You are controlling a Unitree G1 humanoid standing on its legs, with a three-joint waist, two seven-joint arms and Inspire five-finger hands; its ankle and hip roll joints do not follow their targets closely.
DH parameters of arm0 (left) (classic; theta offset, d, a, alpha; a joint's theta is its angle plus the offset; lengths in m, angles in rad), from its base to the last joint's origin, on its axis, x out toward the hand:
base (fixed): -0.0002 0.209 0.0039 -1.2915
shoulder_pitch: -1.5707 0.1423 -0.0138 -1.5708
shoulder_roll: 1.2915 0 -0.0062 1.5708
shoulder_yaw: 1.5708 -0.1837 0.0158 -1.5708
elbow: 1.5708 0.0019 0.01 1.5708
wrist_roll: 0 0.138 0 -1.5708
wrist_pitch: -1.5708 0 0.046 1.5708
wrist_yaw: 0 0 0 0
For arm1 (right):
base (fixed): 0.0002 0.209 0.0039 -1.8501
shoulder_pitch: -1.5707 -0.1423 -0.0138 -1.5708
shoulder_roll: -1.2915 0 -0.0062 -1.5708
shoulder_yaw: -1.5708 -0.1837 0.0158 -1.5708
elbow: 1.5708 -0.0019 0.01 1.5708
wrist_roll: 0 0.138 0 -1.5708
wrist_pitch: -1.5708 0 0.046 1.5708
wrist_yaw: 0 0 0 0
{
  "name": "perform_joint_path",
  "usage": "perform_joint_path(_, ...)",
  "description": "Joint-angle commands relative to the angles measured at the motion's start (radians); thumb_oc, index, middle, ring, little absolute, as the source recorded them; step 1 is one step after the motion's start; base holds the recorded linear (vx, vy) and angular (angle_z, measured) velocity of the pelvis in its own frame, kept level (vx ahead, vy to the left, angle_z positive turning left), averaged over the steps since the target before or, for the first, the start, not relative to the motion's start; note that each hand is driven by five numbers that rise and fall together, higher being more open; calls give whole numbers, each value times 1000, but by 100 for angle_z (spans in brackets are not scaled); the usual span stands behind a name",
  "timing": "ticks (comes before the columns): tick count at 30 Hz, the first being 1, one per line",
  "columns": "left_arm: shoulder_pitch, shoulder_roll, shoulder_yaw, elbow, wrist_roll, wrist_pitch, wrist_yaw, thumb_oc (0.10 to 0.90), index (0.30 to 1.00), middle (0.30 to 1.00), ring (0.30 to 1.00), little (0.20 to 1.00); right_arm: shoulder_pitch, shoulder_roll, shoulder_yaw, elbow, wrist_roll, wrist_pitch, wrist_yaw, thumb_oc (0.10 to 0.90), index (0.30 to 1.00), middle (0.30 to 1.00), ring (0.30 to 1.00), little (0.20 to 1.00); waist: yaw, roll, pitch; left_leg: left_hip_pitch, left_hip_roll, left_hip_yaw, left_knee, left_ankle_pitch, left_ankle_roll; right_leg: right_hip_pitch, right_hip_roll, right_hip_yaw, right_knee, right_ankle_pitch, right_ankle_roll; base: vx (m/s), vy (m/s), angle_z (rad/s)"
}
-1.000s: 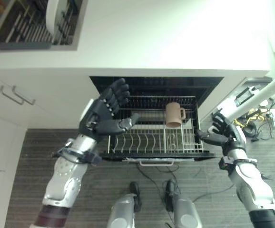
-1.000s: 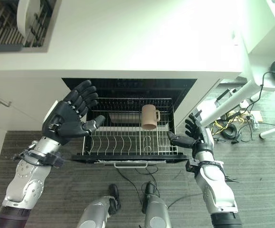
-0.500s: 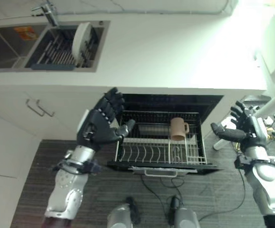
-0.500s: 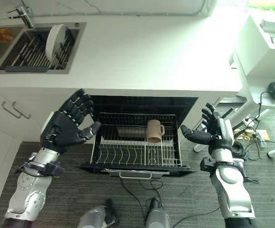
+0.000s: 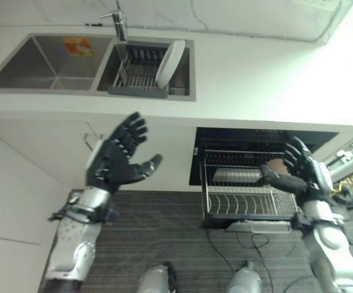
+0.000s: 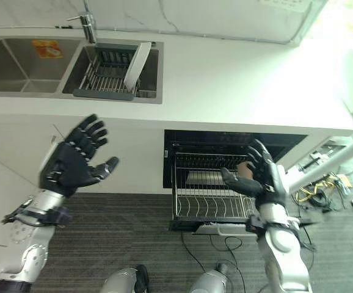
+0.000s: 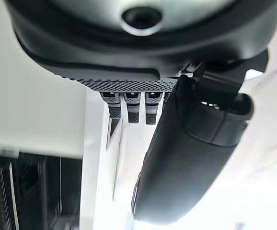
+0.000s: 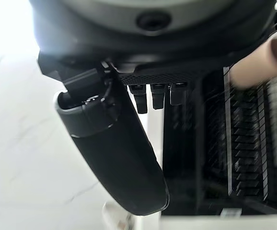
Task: Place the dishes in the dishwasher.
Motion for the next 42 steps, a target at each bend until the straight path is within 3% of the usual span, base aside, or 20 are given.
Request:
perform_joint_path(1,-80,22,-23,-140,-7,-75,-23,800,900,900,900,900,-96,-130,-105,-29,-40,-93,-79,800,900,900,900,900,-11,18,-70,37,4,-103,-50,-3,-122,102,135,9,-124,-15,23,32,99,14)
perform_joint_path(3,-80,10,-30,-147,14,-69,-25,800,900,900,900,900,-81,-149,-127,-26,-8,-97,-76,800,900,900,900,900,-19,0,-73,39,-36,-103,-50,-10,-119,75,178,13,-124,-47,-2,30,46,19)
perform_joint_path(5,-82,4,-34,-150,19,-67,-32,800,900,900,900,900,-73,-159,-137,-24,2,-103,-68,800,900,900,900,900,-24,-11,-72,48,-57,-100,-50,-20,-119,44,174,3,-124,-40,-3,48,-21,11)
perform_joint_path(10,-71,5,-36,-155,28,-69,-29,800,900,900,900,900,-68,-168,-135,-26,24,-101,-65,800,900,900,900,900,-25,-3,-78,64,-59,-101,-50,-21,-125,27,157,1,-124,-61,-8,55,-58,15)
perform_joint_path(12,-65,9,-38,-155,20,-77,-17,800,900,900,900,900,-81,-164,-120,-18,16,-102,-69,800,900,900,900,900,-16,5,-90,68,-53,-93,-50,-22,-129,37,153,0,-124,-115,-26,84,-81,8)
perform_joint_path(17,-62,-6,-35,-157,2,-82,-7,800,900,900,900,900,-98,-157,-102,-10,5,-92,-64,800,900,900,900,900,-10,9,-110,73,-48,-75,-50,-29,-126,52,157,5,-124,-152,-39,81,-62,-8)
perform_joint_path(21,-47,-22,-10,-177,-29,-138,-14,800,900,900,900,900,-91,-154,-115,-23,9,-93,-20,800,900,900,900,900,-11,13,-120,102,-43,-27,-50,-38,-129,61,156,-7,-124,-168,-48,93,-75,-4)
perform_joint_path(22,-56,-30,-5,-187,-51,-163,-18,800,900,900,900,900,-85,-163,-126,-26,2,-96,-21,800,900,900,900,900,-10,10,-115,126,-42,17,-50,13,-154,72,146,-18,-124,-174,-58,95,-77,-4)
perform_joint_path(24,-60,-46,-2,-205,-68,-191,-20,800,900,900,900,900,-78,-172,-139,-32,-6,-100,-32,800,900,900,900,900,-3,0,-97,135,-35,32,-50,146,-206,88,128,-19,-124,-178,-74,62,-50,14)
perform_joint_path(25,-59,-58,1,-218,-73,-204,-22,800,900,900,900,900,-80,-178,-148,-40,-6,-90,-43,800,900,900,900,900,0,-13,-81,118,2,45,-50,236,-241,101,107,-16,-124,-174,-78,33,7,40)
perform_joint_path(26,-61,-63,2,-224,-74,-216,-19,800,900,900,900,900,-89,-183,-151,-41,0,-83,-47,800,900,900,900,900,-3,-20,-72,102,33,60,-50,239,-244,104,97,-7,-124,-171,-75,18,105,41)
perform_joint_path(28,-60,-66,2,-232,-68,-244,-7,800,900,900,900,900,-118,-188,-148,-40,9,-71,-42,800,900,900,900,900,-8,-15,-68,71,95,83,-50,189,-230,97,91,14,-124,-172,-61,24,289,29)
perform_joint_path(30,-30,-67,28,-259,-65,-310,33,800,900,900,900,900,-112,-189,-141,-44,9,-85,-8,800,900,900,900,900,-2,10,-87,-26,183,-16,-50,136,-245,71,104,84,-124,-183,-40,135,512,-26)
perform_joint_path(31,-18,-79,42,-263,-72,-332,50,800,900,900,900,900,-89,-192,-154,-51,23,-90,9,800,900,900,900,900,-2,17,-104,-67,213,-74,-50,148,-266,72,111,113,-124,-199,-39,306,665,-110)
perform_joint_path(33,-25,-76,34,-244,-38,-364,19,800,900,900,900,900,-64,-191,-187,-54,44,-106,1,800,900,900,900,900,-17,32,-126,-72,242,-49,-50,147,-276,99,76,96,-124,-212,-14,311,654,-110)
perform_joint_path(35,-35,-63,37,-242,-55,-352,8,800,900,900,900,900,-51,-182,-198,-61,53,-106,-9,800,900,900,900,900,-20,33,-132,-60,224,-40,-50,129,-265,111,55,93,-124,-206,8,160,349,-31)
perform_joint_path(38,-82,-42,34,-252,-73,-306,-16,800,900,900,900,900,-41,-141,-189,-76,67,-110,-52,800,900,900,900,900,-6,20,-133,-40,149,-55,-50,87,-223,141,2,85,-124,-180,49,158,354,27)
perform_joint_path(39,-102,-41,23,-251,-53,-300,-18,800,900,900,900,900,-46,-123,-177,-78,63,-112,-75,800,900,900,900,900,-4,15,-130,-34,126,-58,-50,76,-207,150,-10,75,-124,-161,56,237,516,60)
perform_joint_path(40,-133,-28,3,-252,-4,-278,-10,800,900,900,900,900,-61,-86,-149,-79,34,-115,-117,800,900,900,900,900,-1,15,-127,-25,71,-77,-50,50,-168,171,-11,62,-124,-85,56,252,532,53)
perform_joint_path(42,-141,-16,1,-254,5,-260,5,800,900,900,900,900,-69,-76,-139,-80,23,-110,-127,800,900,900,900,900,1,23,-125,-21,55,-90,-50,44,-152,184,-2,53,-124,-48,50,158,333,35)
